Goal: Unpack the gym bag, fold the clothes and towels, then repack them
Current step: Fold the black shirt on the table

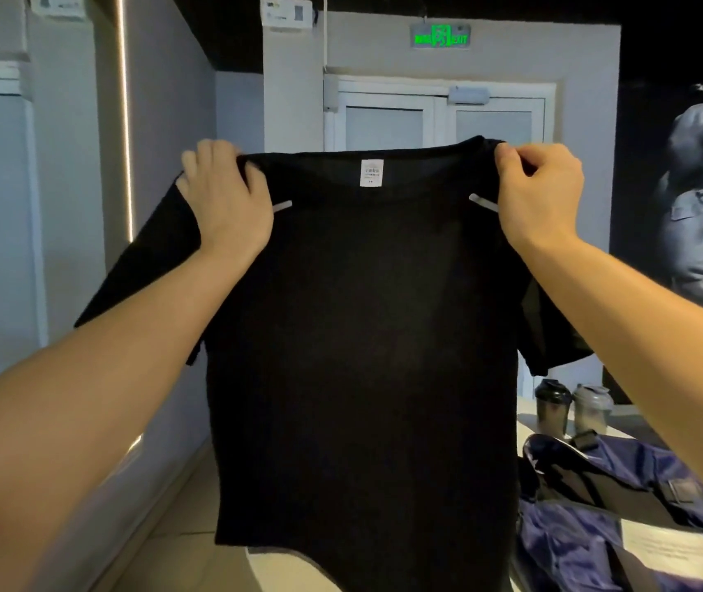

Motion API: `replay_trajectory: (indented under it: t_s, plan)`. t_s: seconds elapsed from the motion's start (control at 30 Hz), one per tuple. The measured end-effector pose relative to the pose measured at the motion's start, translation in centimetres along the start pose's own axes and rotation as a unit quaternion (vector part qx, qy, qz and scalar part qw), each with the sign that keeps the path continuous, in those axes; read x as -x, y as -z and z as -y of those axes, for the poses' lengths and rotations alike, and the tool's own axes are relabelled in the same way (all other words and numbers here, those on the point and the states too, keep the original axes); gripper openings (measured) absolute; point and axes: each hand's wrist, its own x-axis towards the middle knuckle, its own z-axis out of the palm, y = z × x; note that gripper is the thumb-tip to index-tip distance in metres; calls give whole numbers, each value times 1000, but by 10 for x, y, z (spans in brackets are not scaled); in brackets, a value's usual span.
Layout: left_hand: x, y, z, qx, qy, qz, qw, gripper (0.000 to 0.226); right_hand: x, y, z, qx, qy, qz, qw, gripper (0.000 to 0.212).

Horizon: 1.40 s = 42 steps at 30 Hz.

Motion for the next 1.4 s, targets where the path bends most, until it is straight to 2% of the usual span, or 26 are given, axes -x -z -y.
replay_trajectory:
  t_s: [0.1,0.23,0.53,0.7,0.8,0.93,1.23,1.4]
  plan:
    - [2,-13,10,-2,-5,-4,1000,23,0,-9,-3,-7,0,-2,1000,47]
    - [16,-44,28,6,-5,32,999,24,8,-32,-26,-18,-18,17,1000,50]
    - [107,-133,91,-17,32,136,990,22,64,-110,-143,33,-122,109,986,46]
    - [138,-142,101,-12,59,168,984,22,91,-115,-162,46,-156,146,976,34]
    - [143,-132,97,11,75,177,981,20,94,-109,-153,38,-168,152,973,33]
    - [119,-107,78,53,91,162,981,19,81,-95,-127,21,-154,133,979,37]
    - [13,-49,18,121,95,26,988,20,11,-50,-27,-56,-69,43,995,50]
    - [-26,-33,4,148,108,-11,983,21,-14,-39,4,-71,-34,15,997,53]
